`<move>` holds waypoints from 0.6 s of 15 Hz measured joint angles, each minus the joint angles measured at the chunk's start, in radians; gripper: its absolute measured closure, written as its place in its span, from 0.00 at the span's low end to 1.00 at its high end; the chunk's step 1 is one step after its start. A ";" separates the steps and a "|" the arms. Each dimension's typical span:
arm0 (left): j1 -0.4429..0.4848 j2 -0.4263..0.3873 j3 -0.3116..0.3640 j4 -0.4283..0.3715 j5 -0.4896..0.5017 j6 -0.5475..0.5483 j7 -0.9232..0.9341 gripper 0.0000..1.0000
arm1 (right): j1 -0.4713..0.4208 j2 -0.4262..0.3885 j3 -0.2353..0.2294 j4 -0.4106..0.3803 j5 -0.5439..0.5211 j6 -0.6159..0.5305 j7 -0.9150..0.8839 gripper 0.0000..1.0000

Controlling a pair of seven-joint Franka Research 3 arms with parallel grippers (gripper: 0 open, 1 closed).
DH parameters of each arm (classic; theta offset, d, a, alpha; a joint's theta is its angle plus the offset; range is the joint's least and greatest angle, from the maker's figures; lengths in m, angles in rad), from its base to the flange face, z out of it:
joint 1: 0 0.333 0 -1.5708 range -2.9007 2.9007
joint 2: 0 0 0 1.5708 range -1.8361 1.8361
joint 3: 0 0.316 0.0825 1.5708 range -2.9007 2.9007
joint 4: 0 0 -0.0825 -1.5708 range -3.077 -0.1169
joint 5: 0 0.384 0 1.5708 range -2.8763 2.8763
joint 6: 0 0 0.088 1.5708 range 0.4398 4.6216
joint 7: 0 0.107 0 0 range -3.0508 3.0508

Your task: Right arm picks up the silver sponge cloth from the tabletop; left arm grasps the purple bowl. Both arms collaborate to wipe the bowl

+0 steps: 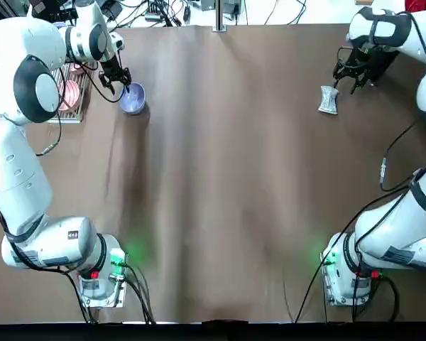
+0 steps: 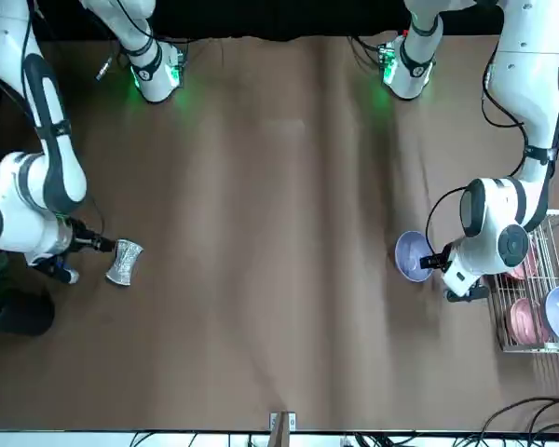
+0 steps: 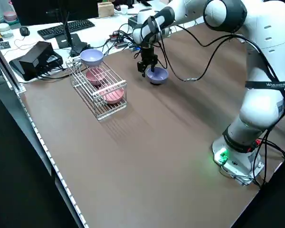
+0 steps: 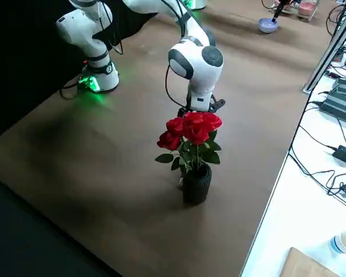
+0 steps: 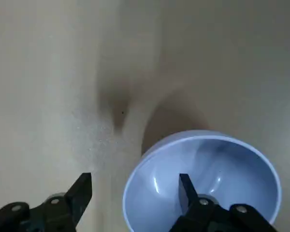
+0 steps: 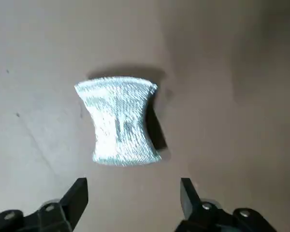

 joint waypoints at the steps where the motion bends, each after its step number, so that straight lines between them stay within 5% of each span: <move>1: 0.000 0.004 0.000 0.000 0.000 0.000 0.000 0.19 | 0.006 0.012 0.000 0.000 0.000 0.031 0.005 0.15; 6: 0.000 0.012 0.000 -0.009 0.000 -0.001 0.000 0.36 | 0.031 0.103 0.000 -0.002 0.000 0.137 0.040 0.23; 9: 0.000 0.012 0.000 -0.010 0.000 -0.001 0.000 0.63 | 0.040 0.127 0.000 -0.002 -0.001 0.149 0.040 0.36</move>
